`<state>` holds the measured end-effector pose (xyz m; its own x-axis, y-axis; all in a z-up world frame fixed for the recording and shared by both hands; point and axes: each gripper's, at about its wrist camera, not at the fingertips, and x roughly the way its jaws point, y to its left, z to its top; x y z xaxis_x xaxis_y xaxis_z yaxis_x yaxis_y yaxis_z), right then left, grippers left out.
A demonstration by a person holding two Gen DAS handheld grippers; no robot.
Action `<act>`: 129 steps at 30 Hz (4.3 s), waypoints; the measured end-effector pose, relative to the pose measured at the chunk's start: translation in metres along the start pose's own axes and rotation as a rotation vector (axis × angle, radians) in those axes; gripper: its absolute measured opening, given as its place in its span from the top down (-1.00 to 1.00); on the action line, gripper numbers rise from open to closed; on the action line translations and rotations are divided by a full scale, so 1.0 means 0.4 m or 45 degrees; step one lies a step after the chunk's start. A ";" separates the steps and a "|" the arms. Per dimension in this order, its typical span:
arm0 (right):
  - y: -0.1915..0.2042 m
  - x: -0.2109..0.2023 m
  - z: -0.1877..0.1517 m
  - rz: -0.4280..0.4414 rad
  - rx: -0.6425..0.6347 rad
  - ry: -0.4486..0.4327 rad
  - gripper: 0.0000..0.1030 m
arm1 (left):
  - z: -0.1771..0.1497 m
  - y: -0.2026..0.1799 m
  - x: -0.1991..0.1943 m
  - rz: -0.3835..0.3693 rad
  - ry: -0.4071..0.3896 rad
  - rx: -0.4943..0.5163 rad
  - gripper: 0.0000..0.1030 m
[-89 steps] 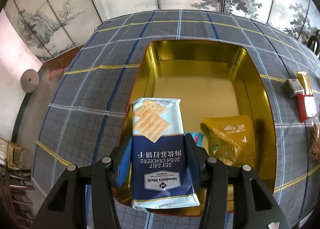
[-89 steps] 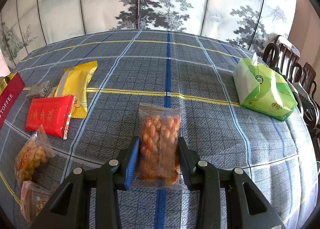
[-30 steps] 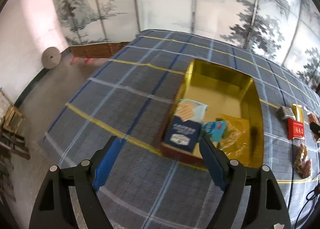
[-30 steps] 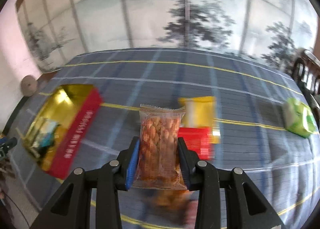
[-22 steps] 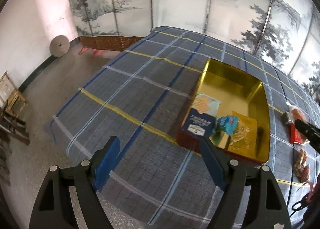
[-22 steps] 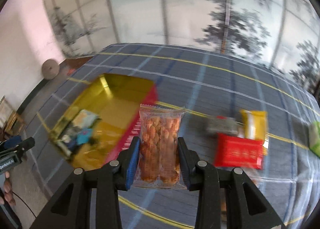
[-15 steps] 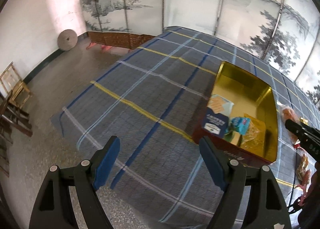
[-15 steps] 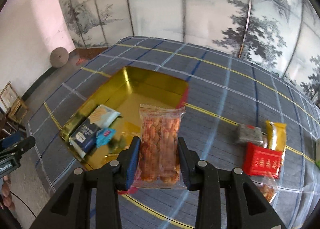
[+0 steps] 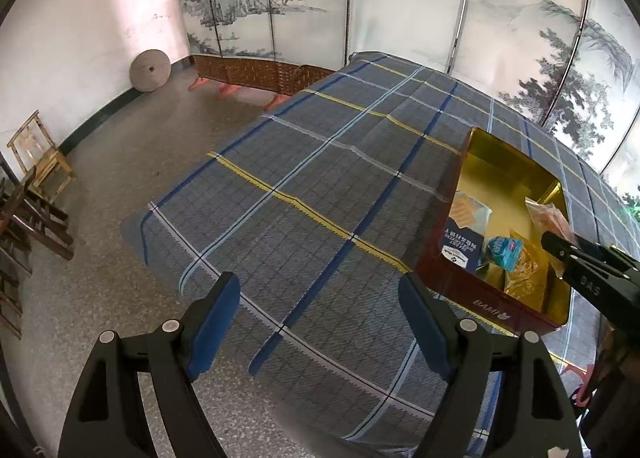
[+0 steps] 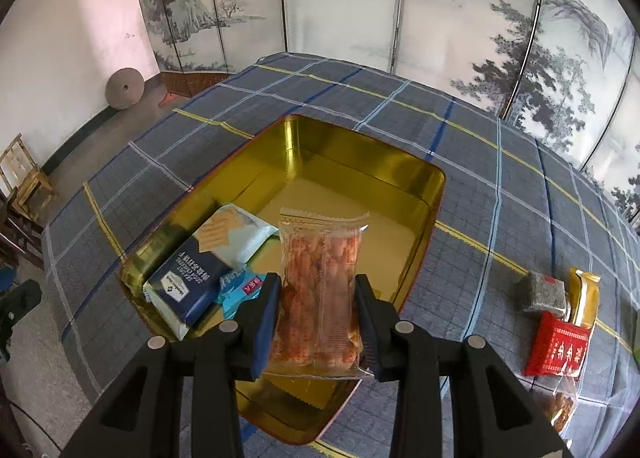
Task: Organize snacks
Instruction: 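Carry the twisted dough bag into the gold tin and open the right tool, then grasp the pink-and-white wrapped pastry on the table with the right tool, then grasp the clear bag of small dough twists with the left tool while the right tool holds the pastry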
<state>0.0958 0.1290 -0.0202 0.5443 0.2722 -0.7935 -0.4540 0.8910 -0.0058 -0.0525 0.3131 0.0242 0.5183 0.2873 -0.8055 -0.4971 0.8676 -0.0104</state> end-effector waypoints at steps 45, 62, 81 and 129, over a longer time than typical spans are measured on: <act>-0.427 -0.265 -0.363 -0.299 0.231 0.031 0.03 | -0.082 -0.398 -0.063 -0.270 -0.015 0.412 -0.53; -0.523 -0.202 -0.466 -0.284 0.390 0.106 0.27 | -0.186 -0.625 -0.064 -0.379 -0.002 0.693 -0.53; -0.766 -0.161 -0.462 -0.426 0.490 -0.015 0.55 | -0.279 -0.885 -0.066 -0.598 0.043 0.926 -0.53; -0.890 -0.145 -0.478 -0.448 0.526 -0.058 0.55 | -0.306 -1.039 0.001 -0.649 0.171 0.984 0.30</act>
<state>0.0910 -0.2734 -0.0886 0.6478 -0.0608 -0.7594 0.0709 0.9973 -0.0193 0.0691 -0.0969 -0.0445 0.4377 -0.2092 -0.8744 0.3937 0.9190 -0.0228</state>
